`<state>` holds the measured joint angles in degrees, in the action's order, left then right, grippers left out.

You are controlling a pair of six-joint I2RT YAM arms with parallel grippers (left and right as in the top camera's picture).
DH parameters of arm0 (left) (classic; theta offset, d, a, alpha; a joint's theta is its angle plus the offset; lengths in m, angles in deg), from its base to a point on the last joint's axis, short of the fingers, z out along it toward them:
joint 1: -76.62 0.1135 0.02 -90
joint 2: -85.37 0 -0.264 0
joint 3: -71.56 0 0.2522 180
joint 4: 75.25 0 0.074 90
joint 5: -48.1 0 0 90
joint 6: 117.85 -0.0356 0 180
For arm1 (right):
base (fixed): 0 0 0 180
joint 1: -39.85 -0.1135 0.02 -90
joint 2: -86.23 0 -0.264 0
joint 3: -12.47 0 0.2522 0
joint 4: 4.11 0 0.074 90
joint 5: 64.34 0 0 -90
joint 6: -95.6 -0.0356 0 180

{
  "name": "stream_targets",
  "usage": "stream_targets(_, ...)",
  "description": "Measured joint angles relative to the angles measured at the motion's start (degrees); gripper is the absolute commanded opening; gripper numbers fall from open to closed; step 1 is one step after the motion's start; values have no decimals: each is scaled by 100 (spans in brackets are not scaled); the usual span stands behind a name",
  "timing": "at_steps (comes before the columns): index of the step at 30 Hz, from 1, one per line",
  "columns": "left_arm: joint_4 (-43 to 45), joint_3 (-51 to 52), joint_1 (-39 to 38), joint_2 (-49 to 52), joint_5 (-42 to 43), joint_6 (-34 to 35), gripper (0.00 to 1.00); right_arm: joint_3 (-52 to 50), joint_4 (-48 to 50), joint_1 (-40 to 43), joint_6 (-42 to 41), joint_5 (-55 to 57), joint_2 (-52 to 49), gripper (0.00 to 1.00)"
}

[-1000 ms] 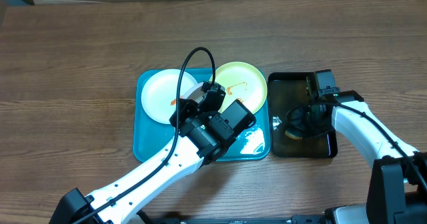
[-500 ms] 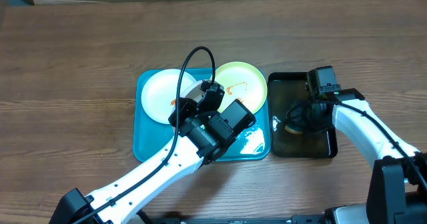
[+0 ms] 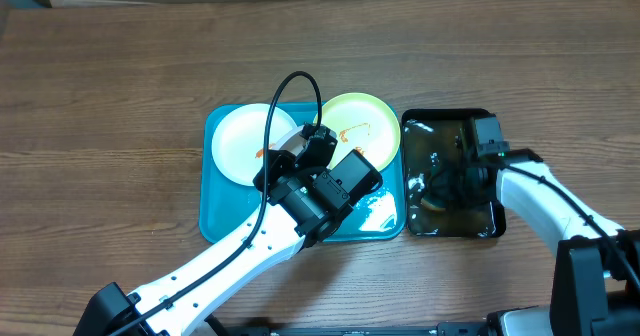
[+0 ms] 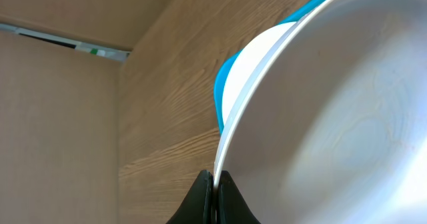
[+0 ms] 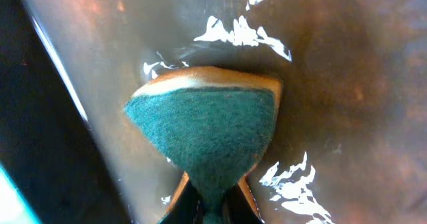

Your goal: Clean dirty plates on tray and stack at the side

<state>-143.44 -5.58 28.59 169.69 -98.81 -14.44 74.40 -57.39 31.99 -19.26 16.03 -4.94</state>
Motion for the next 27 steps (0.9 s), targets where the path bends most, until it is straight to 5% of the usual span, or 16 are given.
stream_targets(7,-87,0,0,0,33,15,4,1121,-811,-2,96,-63,-37,4)
stream_targets(18,-168,-11,214,-2,332,181,4,-111,109,-2,109,-2,-127,4)
stream_targets(27,-654,-828,2203,-627,1508,564,4,-114,138,0,111,-2,-127,4)
